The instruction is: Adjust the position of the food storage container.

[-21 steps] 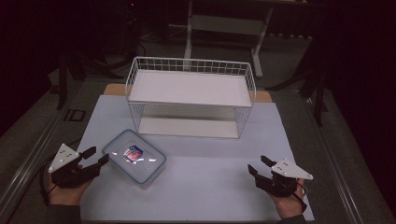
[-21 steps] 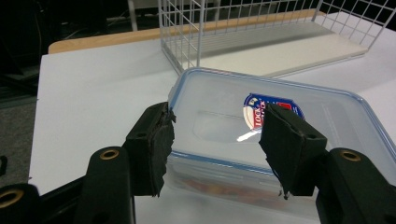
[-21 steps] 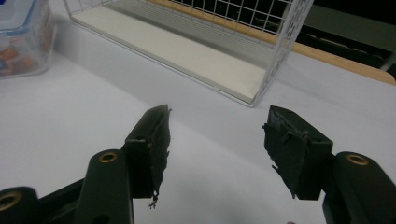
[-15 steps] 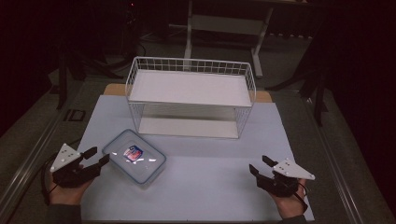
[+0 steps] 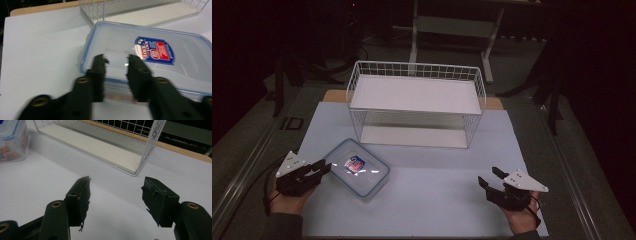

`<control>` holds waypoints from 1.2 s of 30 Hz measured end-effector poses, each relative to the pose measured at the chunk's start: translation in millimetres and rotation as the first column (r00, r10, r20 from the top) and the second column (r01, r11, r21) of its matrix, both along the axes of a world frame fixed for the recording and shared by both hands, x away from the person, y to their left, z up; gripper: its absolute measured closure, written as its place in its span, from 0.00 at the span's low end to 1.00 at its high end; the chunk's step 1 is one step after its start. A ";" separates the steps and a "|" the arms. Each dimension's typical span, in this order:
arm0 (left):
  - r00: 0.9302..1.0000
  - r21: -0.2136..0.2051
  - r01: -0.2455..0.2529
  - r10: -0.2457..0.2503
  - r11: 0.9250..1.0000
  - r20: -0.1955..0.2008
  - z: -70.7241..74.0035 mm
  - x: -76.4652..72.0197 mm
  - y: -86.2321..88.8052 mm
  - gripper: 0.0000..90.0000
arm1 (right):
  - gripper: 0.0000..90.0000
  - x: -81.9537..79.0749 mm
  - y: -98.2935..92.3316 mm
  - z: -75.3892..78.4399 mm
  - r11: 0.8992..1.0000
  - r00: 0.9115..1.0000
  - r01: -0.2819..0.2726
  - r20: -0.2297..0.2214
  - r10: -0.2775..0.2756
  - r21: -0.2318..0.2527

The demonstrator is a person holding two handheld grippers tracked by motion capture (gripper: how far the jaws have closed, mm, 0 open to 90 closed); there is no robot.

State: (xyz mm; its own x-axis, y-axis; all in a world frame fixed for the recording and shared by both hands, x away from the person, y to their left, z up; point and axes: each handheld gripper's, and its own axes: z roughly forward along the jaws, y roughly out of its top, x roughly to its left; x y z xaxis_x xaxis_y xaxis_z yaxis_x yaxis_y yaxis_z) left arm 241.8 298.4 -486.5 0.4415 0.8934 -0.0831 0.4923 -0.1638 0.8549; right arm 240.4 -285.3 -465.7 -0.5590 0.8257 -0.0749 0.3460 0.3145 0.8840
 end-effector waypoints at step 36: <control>0.992 0.048 -0.066 0.071 0.997 -0.102 -12.6 38.8 11.6 1.00 | 0.44 -0.2 2.4 -1.7 1.000 1.000 -0.008 -0.014 0.008 0.008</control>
State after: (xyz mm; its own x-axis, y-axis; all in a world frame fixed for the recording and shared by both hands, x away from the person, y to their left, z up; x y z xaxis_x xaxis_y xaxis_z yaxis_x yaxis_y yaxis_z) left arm 280.6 309.9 -499.1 0.3704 0.9250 -0.0847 0.5891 -0.1635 0.7914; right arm 240.2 -282.9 -467.3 -0.5667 0.8217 -0.0607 0.3561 0.3106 0.8813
